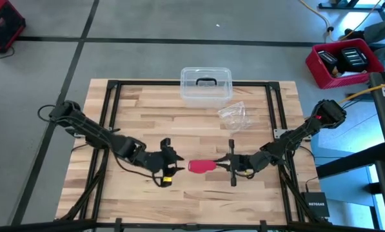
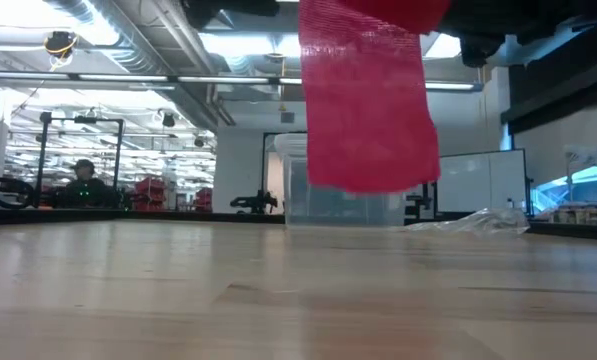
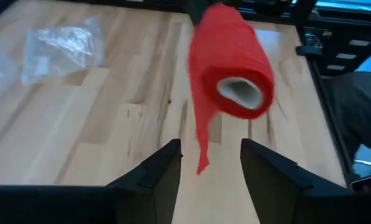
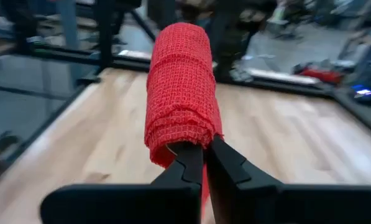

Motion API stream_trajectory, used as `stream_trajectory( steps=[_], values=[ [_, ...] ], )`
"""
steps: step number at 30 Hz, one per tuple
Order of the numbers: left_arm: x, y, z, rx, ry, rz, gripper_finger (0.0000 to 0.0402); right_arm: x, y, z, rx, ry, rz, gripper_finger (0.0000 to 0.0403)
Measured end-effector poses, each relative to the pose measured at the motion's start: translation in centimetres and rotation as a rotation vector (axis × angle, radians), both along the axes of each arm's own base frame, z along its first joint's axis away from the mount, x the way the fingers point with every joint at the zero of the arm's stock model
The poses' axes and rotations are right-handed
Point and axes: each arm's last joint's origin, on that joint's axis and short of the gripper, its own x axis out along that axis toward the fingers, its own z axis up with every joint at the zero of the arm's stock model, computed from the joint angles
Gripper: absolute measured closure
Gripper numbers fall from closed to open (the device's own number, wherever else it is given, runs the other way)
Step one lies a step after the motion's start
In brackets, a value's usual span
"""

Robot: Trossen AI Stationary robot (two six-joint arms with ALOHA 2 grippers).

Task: Roll bandage
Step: Roll the red bandage

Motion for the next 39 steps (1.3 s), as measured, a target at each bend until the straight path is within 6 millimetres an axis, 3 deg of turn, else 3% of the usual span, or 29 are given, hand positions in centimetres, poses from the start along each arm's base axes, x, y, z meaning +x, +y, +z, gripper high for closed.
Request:
stream_trajectory(
  steps=[6,11,24,39],
  values=[
    [-0.5,-1.3,2.0,0.055,-0.141,0.010,0.0243,0.0,0.4,0.0,0.035,0.014,0.135,0.0396],
    [0.9,-2.3,0.5,0.101,-0.151,-0.035,0.0243,0.0,0.5,0.1,0.044,0.009,0.162,0.0395],
    [1.6,-3.5,-0.7,0.133,-0.161,-0.041,0.0243,0.0,0.5,0.1,0.050,0.006,0.158,0.0395],
    [1.7,-3.4,-0.4,0.088,-0.202,-0.002,0.0243,0.0,0.4,0.0,0.058,0.014,0.120,0.0390]
  ],
)
